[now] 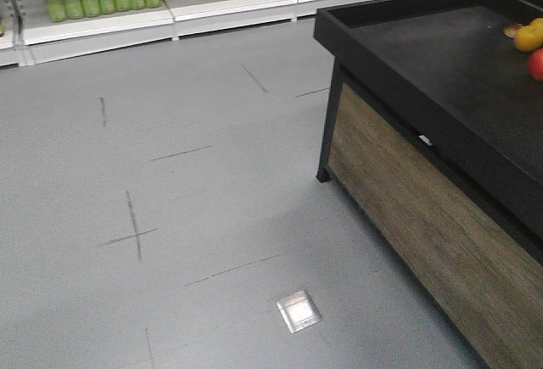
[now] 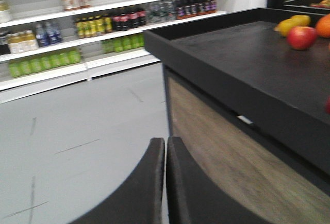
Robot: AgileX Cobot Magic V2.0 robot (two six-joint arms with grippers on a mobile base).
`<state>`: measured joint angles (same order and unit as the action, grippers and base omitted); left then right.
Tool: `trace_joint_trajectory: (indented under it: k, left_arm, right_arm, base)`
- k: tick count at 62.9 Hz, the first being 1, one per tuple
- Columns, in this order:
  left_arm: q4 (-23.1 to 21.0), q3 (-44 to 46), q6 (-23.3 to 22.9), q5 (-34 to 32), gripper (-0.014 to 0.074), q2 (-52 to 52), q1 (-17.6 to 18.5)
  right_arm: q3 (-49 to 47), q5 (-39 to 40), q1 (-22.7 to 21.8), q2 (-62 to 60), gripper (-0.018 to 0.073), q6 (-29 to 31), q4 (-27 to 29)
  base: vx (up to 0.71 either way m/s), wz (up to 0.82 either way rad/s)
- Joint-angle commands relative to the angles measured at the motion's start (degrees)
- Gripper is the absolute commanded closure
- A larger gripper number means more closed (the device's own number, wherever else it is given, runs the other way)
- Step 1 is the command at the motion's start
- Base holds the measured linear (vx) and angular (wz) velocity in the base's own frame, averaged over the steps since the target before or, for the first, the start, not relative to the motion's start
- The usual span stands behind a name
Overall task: Pick three apples into basket with both arms
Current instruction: 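Turn the base toward the fruit table holding the light-blue basket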
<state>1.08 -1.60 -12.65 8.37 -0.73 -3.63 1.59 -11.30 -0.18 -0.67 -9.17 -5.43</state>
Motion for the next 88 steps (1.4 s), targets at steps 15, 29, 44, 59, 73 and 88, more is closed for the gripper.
trace_joint_trajectory:
  k: [15, 29, 44, 59, 73, 88]
  left_arm:
    - [-0.3, 1.4, 0.1, -4.6, 0.0603, -0.7, 0.3]
    - [-0.3, 1.4, 0.1, -4.6, 0.0603, -0.7, 0.3]
    - [-0.3, 1.4, 0.1, -4.6, 0.0603, -0.7, 0.3]
    - [-0.3, 1.4, 0.1, -4.6, 0.0603, -0.7, 0.3]
    - [-0.3, 1.4, 0.1, -4.6, 0.0603, -0.7, 0.3]
    - [-0.3, 1.4, 0.1, -4.6, 0.0603, -0.7, 0.3]
  right_arm:
    - [0.7, 4.4, 0.1, -0.7, 0.0564, 0.4, -0.6]
    - [0.7, 4.4, 0.1, -0.7, 0.0564, 0.4, -0.6]
    - [0.7, 4.4, 0.1, -0.7, 0.0564, 0.4, -0.6]
    - [0.7, 4.3, 0.1, -0.7, 0.0564, 0.4, -0.6]
    - [0.7, 4.3, 0.1, -0.7, 0.0564, 0.4, -0.6]
    - [0.7, 4.3, 0.1, -0.7, 0.0564, 0.4, -0.6]
  base:
    - [0.12, -0.53]
    - [0.13, -0.56]
    - [0.12, -0.53]
    - [0.10, -0.45]
    - [0.09, -0.41]
    - [0.09, -0.41]
